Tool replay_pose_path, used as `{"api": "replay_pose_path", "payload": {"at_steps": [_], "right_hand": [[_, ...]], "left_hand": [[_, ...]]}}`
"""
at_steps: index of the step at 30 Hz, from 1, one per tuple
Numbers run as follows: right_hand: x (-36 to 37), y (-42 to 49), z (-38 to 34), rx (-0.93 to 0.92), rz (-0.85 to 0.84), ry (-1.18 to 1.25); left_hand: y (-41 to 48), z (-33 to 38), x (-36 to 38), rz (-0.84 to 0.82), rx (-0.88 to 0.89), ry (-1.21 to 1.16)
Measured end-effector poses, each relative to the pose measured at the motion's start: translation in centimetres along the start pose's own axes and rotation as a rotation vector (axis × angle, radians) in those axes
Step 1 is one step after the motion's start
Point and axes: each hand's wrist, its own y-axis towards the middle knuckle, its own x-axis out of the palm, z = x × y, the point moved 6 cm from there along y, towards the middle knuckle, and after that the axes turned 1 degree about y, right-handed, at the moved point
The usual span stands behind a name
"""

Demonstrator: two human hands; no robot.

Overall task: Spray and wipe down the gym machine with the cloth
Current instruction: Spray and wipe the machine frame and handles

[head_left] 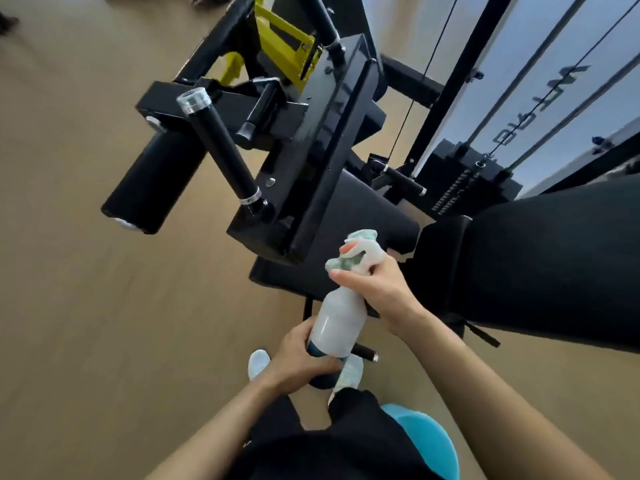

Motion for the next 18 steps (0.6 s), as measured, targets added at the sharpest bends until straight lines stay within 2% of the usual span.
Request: {"api": "replay_pose_path", "payload": {"at_steps": [4,8,11,13,18], "right_hand": [[1.8,0.5,0.7,0.008,-0.160,-0.016],[3.4,0.4,0.5,-0.062,-0.119,0.045],[4.3,0.1,0.3,-0.043,-0.097,0.060],[4.6,-0.1,0.1,-0.006,-0.068,0.054],[4.9,-0.1,0.6,0.068,-0.063,0.052]], "left_hand": [[-0.8,0.1,0.7,0.086,-0.076,-0.142],[-2.5,0.6,0.4,0.213,-0.053,-0.145],[-3.5,1.2,0.0,0.271,-0.006,-0.090],[-3.7,1.6,0.2,0.260,-0.004,-0.028],[-3.8,0.5,0.3,0.255,-0.009,-0.104]]}}
